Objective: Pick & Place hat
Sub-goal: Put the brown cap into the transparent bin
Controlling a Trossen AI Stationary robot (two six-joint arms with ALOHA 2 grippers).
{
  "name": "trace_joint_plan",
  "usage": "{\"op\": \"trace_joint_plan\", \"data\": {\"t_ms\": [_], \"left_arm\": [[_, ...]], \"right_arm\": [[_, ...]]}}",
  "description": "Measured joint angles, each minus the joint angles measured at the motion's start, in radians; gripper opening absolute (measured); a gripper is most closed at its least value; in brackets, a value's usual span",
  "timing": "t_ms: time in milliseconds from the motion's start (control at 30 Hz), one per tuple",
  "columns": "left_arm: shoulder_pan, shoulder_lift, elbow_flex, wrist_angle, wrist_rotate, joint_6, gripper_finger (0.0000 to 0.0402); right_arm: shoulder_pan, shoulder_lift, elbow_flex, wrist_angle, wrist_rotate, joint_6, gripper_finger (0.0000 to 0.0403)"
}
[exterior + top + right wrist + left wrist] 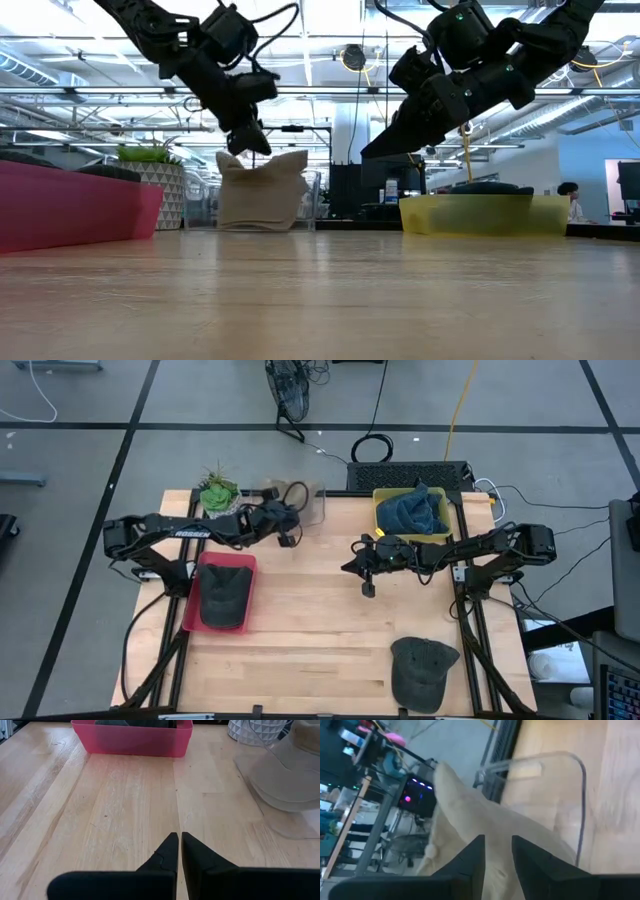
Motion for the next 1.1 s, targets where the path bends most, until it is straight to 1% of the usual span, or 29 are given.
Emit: {"op": "trace_joint_plan", "data": {"t_ms": [100,167,233,300,433,533,567,700,733,767,933,1100], "left_arm": [[-0.001,0.000,0.000,-0.035,-0.004,0.003,0.0108],[0.000,0.000,0.000,-0.031,-0.039,0.008,0.0108],[0.009,0.000,0.000,0.018,-0.085,0.011,0.0108],[0.028,0.000,0.000,0.073,-0.087,-0.018,0.0108],[0.088,0.022,0.000,0.101,0.062,-0.137,0.0108],[0.137,0.055,0.000,0.097,0.071,-0.192,0.0108],[0.155,0.065,0.000,0.100,0.101,-0.209,0.0108],[0.207,0.094,0.000,0.095,0.349,-0.270,0.0108],[0.210,0.098,0.000,0.093,0.390,-0.271,0.0108],[0.211,0.102,0.000,0.093,0.404,-0.268,0.0108],[0.202,0.107,0.000,0.090,0.406,-0.226,0.0108],[0.208,0.107,0.000,0.084,0.286,-0.243,0.0108]], "right_arm": [[0.000,0.000,0.000,0.000,0.000,0.000,0.0000],[0.000,0.000,0.000,0.000,0.000,0.000,0.0000],[0.000,0.000,0.000,0.004,0.000,0.000,0.0000],[0.000,0.000,0.000,0.008,0.000,0.000,0.0000],[0.000,0.000,0.000,0.008,0.000,0.001,0.0000],[0.000,0.000,0.000,0.010,0.000,0.001,0.0000],[0.000,0.000,0.000,0.011,0.000,0.001,0.0000],[0.000,0.000,0.000,0.011,0.000,0.001,0.0000],[0.000,0.000,0.000,0.011,0.000,0.001,0.0000],[0.000,0.000,0.000,0.011,0.000,0.001,0.0000],[0.000,0.000,0.000,0.009,0.000,0.001,0.0000],[0.000,0.000,0.000,0.008,0.000,0.001,0.0000]]}}
